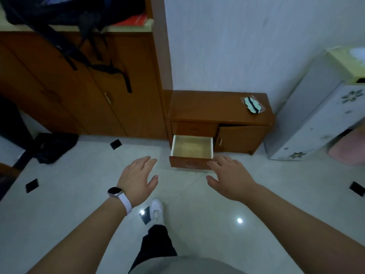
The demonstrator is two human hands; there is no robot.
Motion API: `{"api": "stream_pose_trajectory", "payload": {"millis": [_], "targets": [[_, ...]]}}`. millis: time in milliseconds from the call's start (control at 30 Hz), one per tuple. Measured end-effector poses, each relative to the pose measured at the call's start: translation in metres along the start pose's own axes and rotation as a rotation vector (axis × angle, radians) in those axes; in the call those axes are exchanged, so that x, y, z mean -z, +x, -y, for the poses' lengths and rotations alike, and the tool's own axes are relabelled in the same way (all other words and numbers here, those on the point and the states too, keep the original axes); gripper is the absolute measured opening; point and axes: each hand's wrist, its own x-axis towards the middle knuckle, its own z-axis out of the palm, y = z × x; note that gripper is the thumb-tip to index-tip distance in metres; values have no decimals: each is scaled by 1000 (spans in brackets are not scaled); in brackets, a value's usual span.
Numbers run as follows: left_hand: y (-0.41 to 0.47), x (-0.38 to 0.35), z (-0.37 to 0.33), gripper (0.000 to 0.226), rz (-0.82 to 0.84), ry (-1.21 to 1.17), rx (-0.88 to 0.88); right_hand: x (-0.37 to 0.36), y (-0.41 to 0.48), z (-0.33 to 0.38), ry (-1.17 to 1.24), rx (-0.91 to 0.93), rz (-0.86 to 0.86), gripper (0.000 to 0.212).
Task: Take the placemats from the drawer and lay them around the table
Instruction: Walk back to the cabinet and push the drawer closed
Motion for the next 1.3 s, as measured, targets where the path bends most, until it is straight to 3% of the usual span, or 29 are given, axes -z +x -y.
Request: {"api": "stream_pose_trajectory", "payload": {"millis": [367, 700, 1033, 1300], "targets": [[209, -29, 118, 52, 148, -75, -247, -18, 175, -3, 50, -260, 23, 50], [284, -93, 126, 52, 253, -108, -292, -57, 235, -52, 92, -351, 68, 56], [318, -269, 125, 66, 347, -73, -122, -229, 267, -134, 179, -286, 92, 55], [355, -443, 161, 65, 319, 27, -156, -418, 301, -204, 102, -260, 87, 58]]}}
